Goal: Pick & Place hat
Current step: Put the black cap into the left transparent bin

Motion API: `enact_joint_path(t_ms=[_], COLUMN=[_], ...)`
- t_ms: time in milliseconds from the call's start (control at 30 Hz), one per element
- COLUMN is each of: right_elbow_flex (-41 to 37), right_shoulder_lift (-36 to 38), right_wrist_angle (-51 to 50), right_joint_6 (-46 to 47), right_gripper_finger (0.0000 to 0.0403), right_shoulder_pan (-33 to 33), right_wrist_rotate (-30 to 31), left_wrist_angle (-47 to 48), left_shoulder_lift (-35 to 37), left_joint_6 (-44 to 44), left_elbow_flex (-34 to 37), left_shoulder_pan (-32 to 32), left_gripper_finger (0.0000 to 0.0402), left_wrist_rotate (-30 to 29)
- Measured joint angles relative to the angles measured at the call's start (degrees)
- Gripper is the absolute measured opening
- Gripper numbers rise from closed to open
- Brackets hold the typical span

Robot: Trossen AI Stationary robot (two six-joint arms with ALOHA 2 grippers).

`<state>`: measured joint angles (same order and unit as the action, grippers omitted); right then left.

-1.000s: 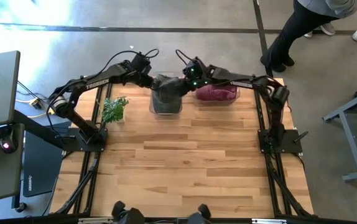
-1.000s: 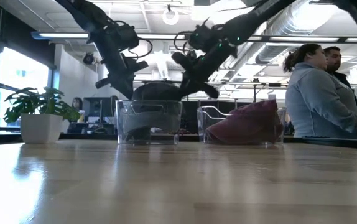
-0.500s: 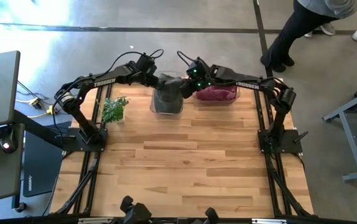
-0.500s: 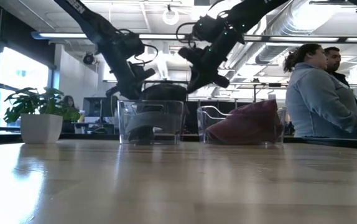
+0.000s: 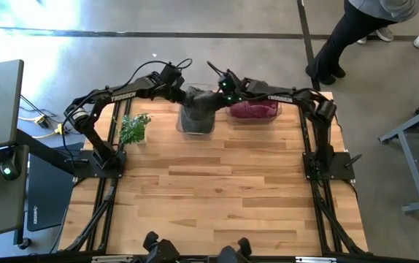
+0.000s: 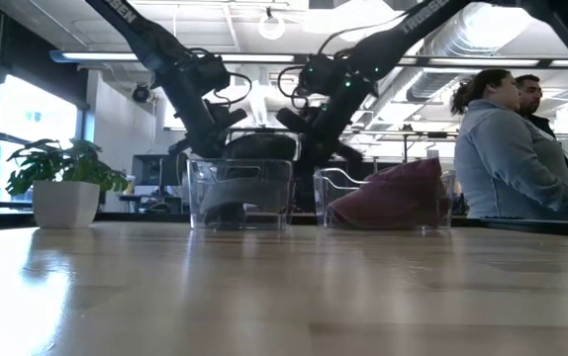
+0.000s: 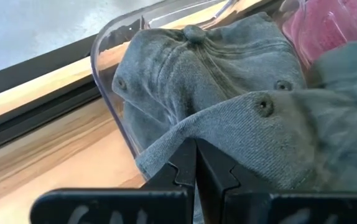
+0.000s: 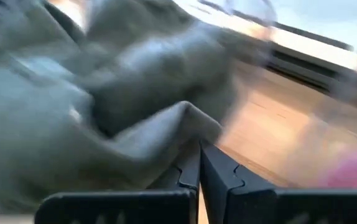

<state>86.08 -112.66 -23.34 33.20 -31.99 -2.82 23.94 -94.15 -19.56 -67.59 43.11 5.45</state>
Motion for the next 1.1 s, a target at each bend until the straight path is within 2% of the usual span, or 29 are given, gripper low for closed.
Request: enact_joint_path(t_ms=[167,333,500,700,900,1100], right_elbow_flex=[0.0,0.0,0.2,-0.1,0.0,0.0], right_shoulder_lift=[-1.6,-4.7,-5.6,-3.1,-2.0,-2.0], right_wrist_angle=[8.5,9.6,9.8,8.6,8.0,7.8], right_joint_6=[2.9,4.1,4.0,2.5,2.3,1.9], right_gripper_finger=[0.0,0.0,0.0,0.0,0.0,0.0], right_shoulder_pan=[0.1,0.2,0.2,0.2,0.2,0.6], right_wrist_rotate=[-4.8,-5.2,-3.2,-0.6,-0.7,-1.1], left_wrist_angle=[-0.2,-0.7,-1.7,1.1,8.6,7.8], left_shoulder_lift=[0.0,0.0,0.6,7.0,8.5,5.4], left_joint_6=[0.1,0.2,0.2,-0.3,-1.7,-0.3], left_elbow_flex=[0.0,0.0,0.0,-0.1,0.0,0.0], left_shoulder_pan=[0.0,0.0,0.0,0.0,0.0,0.0], left_gripper_finger=[0.0,0.0,0.0,0.0,0.0,0.0], left_wrist_rotate=[0.3,1.3,3.4,3.3,-2.1,-5.0])
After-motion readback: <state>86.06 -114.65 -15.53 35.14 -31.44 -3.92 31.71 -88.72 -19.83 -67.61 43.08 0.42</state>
